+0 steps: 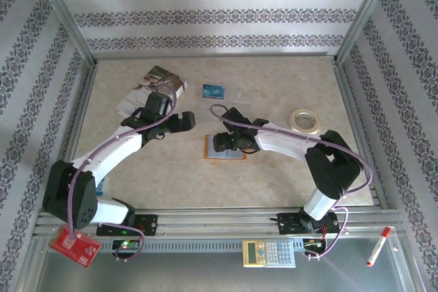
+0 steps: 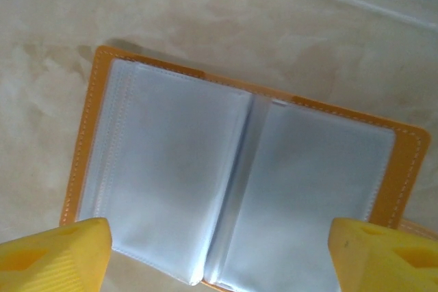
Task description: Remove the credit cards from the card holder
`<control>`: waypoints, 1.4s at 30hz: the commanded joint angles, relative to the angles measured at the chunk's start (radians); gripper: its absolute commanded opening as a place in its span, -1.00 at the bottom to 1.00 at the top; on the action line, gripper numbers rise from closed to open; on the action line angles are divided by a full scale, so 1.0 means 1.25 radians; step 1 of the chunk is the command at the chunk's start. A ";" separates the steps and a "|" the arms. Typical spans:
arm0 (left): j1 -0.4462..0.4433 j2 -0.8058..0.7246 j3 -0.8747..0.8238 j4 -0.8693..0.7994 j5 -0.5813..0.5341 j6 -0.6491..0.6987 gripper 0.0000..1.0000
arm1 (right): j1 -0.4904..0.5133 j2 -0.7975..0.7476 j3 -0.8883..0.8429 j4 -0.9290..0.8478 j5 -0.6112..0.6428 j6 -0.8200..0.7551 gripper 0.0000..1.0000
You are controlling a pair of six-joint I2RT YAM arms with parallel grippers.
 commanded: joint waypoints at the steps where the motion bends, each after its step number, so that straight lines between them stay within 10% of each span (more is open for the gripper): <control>1: 0.018 -0.001 -0.024 0.068 0.087 -0.078 0.98 | 0.002 0.032 0.018 -0.046 0.026 -0.021 0.61; 18: -0.006 0.139 -0.025 0.084 0.406 -0.142 0.20 | -0.018 0.133 0.001 -0.086 0.029 -0.035 0.19; 42: -0.110 0.307 0.006 0.219 0.396 -0.314 -0.32 | -0.041 0.100 -0.036 -0.035 -0.024 -0.051 0.16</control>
